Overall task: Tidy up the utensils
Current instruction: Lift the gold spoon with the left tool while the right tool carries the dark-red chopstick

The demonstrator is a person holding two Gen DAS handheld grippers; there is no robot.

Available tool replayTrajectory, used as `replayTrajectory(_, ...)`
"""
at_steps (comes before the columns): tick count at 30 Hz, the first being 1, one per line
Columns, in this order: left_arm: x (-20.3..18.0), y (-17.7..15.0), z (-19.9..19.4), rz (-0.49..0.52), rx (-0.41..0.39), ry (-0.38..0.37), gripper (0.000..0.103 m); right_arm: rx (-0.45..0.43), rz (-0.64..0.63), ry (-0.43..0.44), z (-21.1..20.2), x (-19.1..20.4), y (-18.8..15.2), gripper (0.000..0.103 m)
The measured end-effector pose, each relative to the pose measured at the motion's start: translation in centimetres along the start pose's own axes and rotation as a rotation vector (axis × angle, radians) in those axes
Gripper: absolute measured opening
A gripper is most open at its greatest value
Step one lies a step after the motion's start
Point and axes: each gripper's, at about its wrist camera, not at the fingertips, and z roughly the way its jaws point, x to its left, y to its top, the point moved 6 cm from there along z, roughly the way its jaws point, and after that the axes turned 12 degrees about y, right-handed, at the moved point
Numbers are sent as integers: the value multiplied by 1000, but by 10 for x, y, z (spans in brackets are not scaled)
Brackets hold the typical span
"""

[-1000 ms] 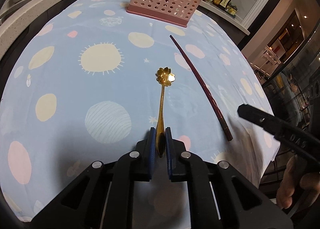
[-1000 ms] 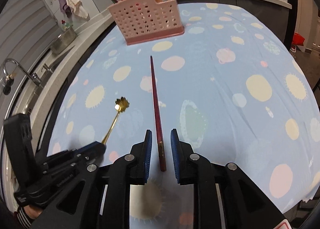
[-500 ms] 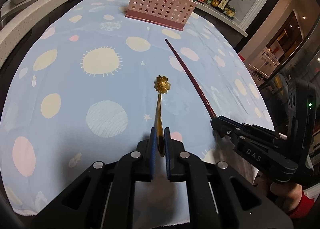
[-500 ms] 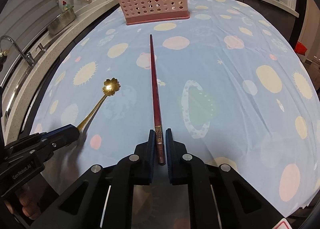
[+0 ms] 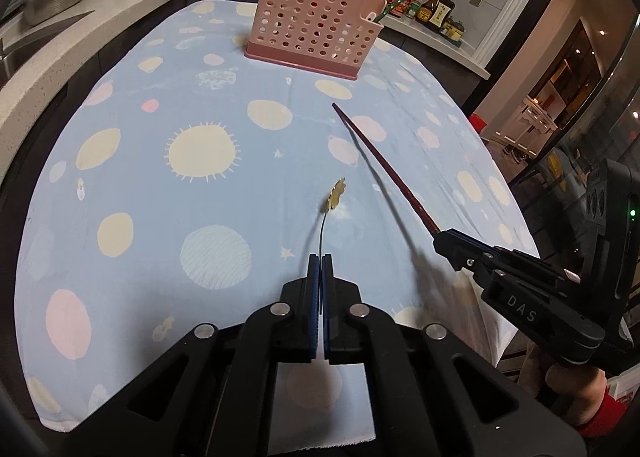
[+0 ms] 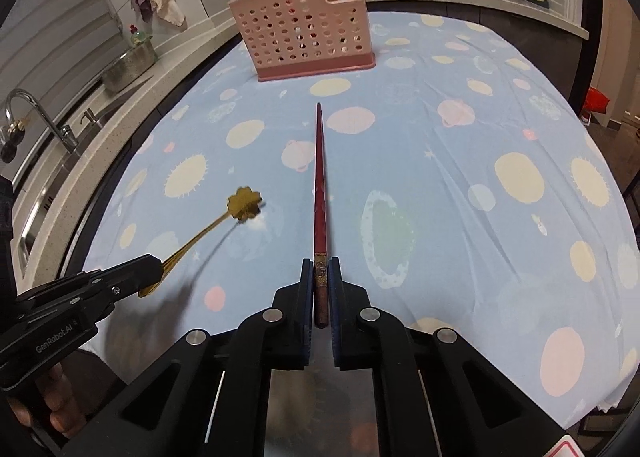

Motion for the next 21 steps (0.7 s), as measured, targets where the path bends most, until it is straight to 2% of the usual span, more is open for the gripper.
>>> replayTrajectory(11,8,57,-43,-32,-129,8,1,-218,15,34,-64,9,72,7)
replayTrajectory(21,10,120,-63,-17,-222,12,1,-331,11,79,-88,14,132,7)
